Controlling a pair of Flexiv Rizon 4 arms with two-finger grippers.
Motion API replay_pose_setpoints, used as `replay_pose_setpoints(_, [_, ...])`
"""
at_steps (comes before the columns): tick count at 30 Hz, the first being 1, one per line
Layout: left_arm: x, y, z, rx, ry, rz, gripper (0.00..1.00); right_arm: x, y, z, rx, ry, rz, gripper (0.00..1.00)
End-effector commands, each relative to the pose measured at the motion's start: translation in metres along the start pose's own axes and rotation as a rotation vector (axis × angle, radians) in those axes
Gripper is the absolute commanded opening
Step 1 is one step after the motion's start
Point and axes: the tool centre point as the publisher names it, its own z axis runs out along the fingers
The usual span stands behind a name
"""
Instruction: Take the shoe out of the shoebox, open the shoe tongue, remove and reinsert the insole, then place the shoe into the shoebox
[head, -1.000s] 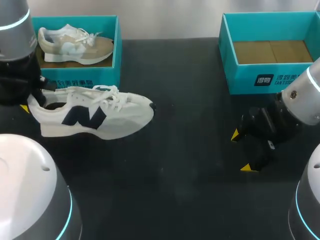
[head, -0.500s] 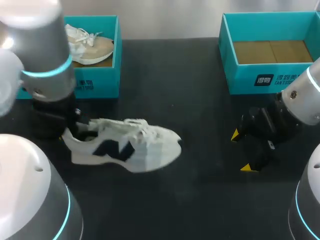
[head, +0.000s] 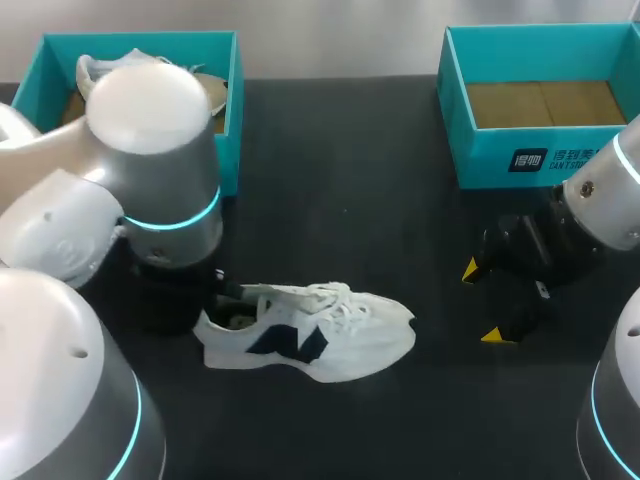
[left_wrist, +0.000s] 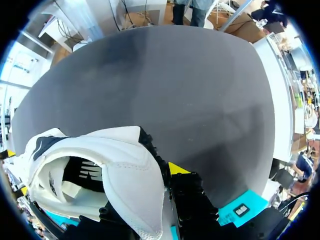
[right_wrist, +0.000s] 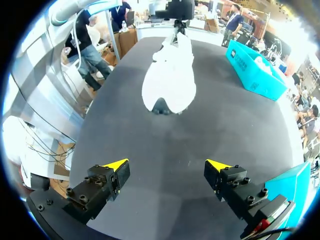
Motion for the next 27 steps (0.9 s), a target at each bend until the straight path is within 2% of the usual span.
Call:
replay_pose_setpoints(1, [-0.015,0.004,0.016,0.001,0.009,-0.008,0.0,0.001,0.0,0.001,0.002,-0.002,-0.001,1.0])
replay_pose_setpoints(16, [-0.055,0.004,0.046,-0.028,0.022,-0.026,0.0,0.001,0.0,0.001,0.002,-0.002,-0.001,1.0])
replay_pose_setpoints(27, [-0.064,0.022,0.056,-0.013,0.016,-0.073,0.0,0.001,0.0,0.001,0.002,-0.002,-0.001,1.0])
